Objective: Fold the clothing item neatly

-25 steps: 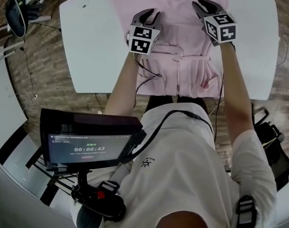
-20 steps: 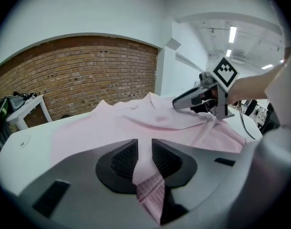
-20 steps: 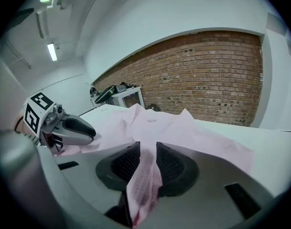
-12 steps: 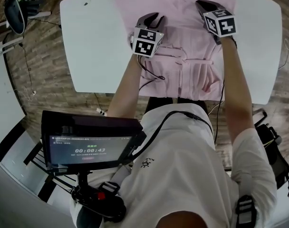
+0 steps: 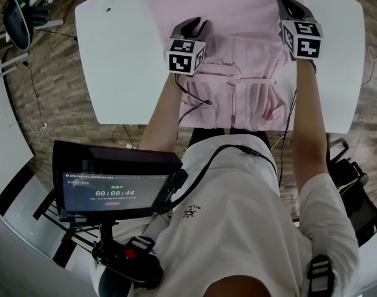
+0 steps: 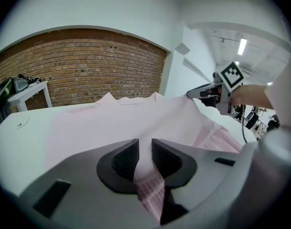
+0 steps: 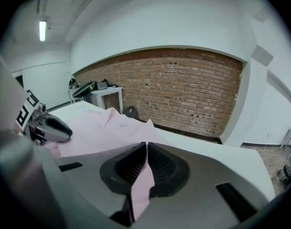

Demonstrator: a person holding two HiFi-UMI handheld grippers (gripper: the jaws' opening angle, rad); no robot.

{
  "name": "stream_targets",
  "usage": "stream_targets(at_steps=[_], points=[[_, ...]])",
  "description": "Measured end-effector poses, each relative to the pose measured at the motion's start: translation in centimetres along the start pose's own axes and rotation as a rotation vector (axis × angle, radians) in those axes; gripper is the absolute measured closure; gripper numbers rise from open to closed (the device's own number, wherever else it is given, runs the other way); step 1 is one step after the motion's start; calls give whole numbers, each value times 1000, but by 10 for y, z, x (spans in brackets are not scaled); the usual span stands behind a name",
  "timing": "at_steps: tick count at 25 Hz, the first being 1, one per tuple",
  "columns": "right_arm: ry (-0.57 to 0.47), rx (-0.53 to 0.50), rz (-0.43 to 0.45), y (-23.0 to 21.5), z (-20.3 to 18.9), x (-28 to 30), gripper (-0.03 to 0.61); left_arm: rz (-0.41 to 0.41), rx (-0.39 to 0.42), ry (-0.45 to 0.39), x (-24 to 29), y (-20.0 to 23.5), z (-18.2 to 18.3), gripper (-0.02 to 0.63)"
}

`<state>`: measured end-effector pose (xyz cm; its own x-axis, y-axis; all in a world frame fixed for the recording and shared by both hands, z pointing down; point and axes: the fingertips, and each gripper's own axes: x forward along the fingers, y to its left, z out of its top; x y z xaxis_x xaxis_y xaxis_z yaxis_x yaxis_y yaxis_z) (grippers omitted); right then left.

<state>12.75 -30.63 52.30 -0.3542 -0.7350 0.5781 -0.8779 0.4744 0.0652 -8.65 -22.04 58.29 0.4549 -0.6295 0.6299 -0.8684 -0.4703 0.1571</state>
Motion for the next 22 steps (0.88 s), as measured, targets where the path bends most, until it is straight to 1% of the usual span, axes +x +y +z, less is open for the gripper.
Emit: stream_targets(at_steps=[1, 3, 7, 9, 11, 14, 16, 19, 22], points=[[26, -14, -11, -2, -7, 3, 558, 2, -5, -2, -1, 1, 0, 543], [70, -33, -7, -1, -20, 12, 558, 9, -2, -3, -2, 3, -1, 543], [98, -30, 34, 4, -33, 20, 549, 31, 0, 0, -7, 10, -4, 543], [89, 7, 57, 2, -34, 15, 510, 47, -13, -2, -14, 17, -6, 543], [69, 59, 81, -5, -34, 1, 488, 65, -35, -4, -23, 23, -8, 541], [68, 116, 143, -8, -43, -22, 488, 108, -62, 12, -33, 36, -16, 543], [93, 128, 209, 5, -55, -35, 488, 139, -69, 22, -38, 46, -23, 543], [161, 99, 292, 39, -76, -43, 488, 179, -69, 27, -46, 60, -27, 543], [225, 88, 311, 59, -95, -36, 488, 201, -86, 45, -47, 72, -35, 543]])
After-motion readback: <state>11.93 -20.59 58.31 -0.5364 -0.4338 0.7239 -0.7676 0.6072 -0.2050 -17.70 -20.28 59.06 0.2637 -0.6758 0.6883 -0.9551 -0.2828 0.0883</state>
